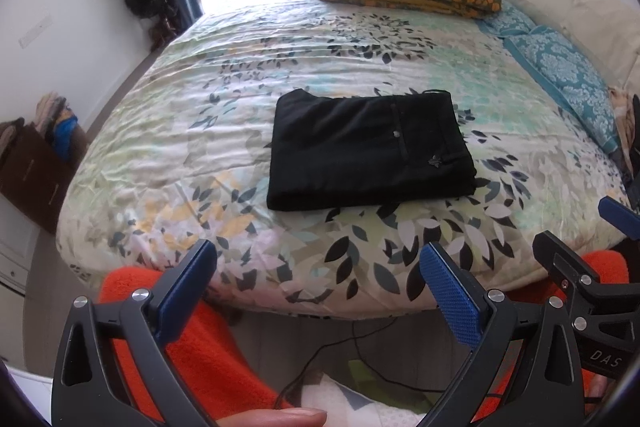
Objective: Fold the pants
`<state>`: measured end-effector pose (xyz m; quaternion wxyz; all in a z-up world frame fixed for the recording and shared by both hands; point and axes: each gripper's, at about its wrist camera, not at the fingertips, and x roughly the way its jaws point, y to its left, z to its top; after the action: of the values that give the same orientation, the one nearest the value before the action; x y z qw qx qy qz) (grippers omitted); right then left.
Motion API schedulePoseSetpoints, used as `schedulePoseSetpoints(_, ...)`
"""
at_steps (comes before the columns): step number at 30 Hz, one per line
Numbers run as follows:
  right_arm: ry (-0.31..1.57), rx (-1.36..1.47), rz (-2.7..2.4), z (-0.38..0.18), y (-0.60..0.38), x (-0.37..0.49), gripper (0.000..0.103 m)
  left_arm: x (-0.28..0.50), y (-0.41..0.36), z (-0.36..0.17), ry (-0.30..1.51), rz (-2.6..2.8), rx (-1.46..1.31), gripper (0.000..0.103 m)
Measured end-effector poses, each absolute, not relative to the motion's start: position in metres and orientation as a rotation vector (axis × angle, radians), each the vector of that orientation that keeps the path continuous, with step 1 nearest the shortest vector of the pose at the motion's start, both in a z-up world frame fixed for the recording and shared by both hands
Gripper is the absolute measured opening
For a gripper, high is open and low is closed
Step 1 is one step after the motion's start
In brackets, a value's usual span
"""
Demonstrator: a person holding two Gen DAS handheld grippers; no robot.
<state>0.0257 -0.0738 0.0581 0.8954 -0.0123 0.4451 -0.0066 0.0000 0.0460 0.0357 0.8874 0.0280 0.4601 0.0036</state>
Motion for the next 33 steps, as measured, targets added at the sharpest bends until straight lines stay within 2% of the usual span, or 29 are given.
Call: schedulePoseSetpoints(33,0.921,-0.009,-0.022,0.0542,-0.0754,0.0255,0.103,0.0019,0.0494,0.0304,0.969,0.025,0.054,0.101)
